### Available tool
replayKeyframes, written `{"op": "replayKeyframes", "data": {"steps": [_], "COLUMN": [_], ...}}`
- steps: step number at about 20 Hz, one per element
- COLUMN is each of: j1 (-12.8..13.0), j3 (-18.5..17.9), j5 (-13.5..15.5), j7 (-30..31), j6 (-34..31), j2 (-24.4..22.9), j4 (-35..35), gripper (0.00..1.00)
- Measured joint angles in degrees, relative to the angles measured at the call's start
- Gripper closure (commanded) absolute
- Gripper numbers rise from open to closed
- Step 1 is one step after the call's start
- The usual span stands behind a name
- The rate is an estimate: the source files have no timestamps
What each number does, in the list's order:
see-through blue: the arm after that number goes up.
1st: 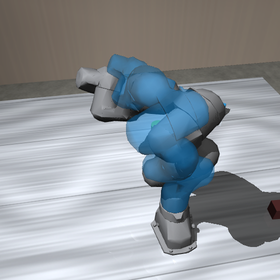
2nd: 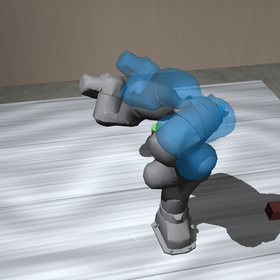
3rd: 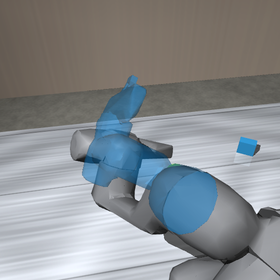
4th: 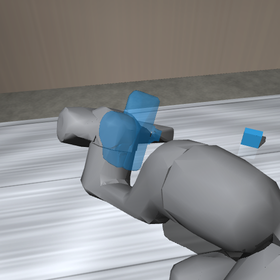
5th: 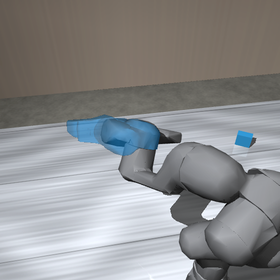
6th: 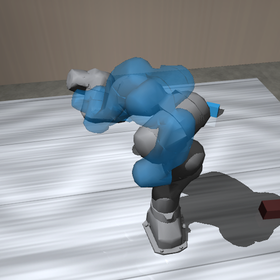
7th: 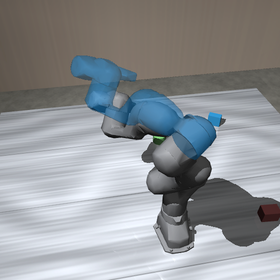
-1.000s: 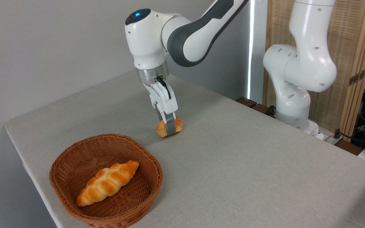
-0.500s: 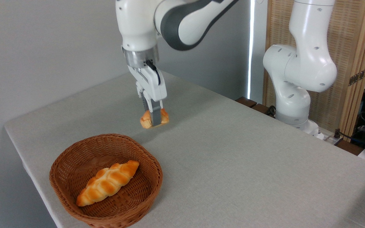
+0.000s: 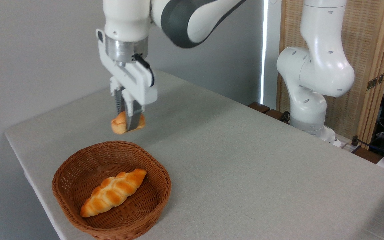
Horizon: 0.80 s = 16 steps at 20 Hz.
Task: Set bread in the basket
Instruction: 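Lift the roll and carry it over the wicker basket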
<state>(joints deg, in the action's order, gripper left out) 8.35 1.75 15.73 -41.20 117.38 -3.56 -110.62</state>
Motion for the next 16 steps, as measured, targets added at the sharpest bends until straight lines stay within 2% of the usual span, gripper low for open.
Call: {"op": "replayKeyframes", "data": {"steps": [3, 6, 8, 12, 14, 16], "j1": [0.1, 0.3, 0.3, 0.4, 0.4, 0.4], "j3": [0.1, 0.5, 1.1, 2.0, 2.1, 2.1], "j5": [2.7, 3.2, 3.2, 3.2, 3.2, 3.2], "j7": [0.0, 0.0, 0.0, -0.3, -0.4, -0.5], "j6": [7.2, 12.6, 15.0, 15.7, 15.7, 15.7], "j2": [3.5, 6.4, 7.9, 9.1, 9.1, 9.1], "j4": [0.5, 0.6, 0.7, 1.1, 1.2, 1.2], "gripper": [0.77, 0.76, 0.58, 0.48, 0.36, 0.28]}}
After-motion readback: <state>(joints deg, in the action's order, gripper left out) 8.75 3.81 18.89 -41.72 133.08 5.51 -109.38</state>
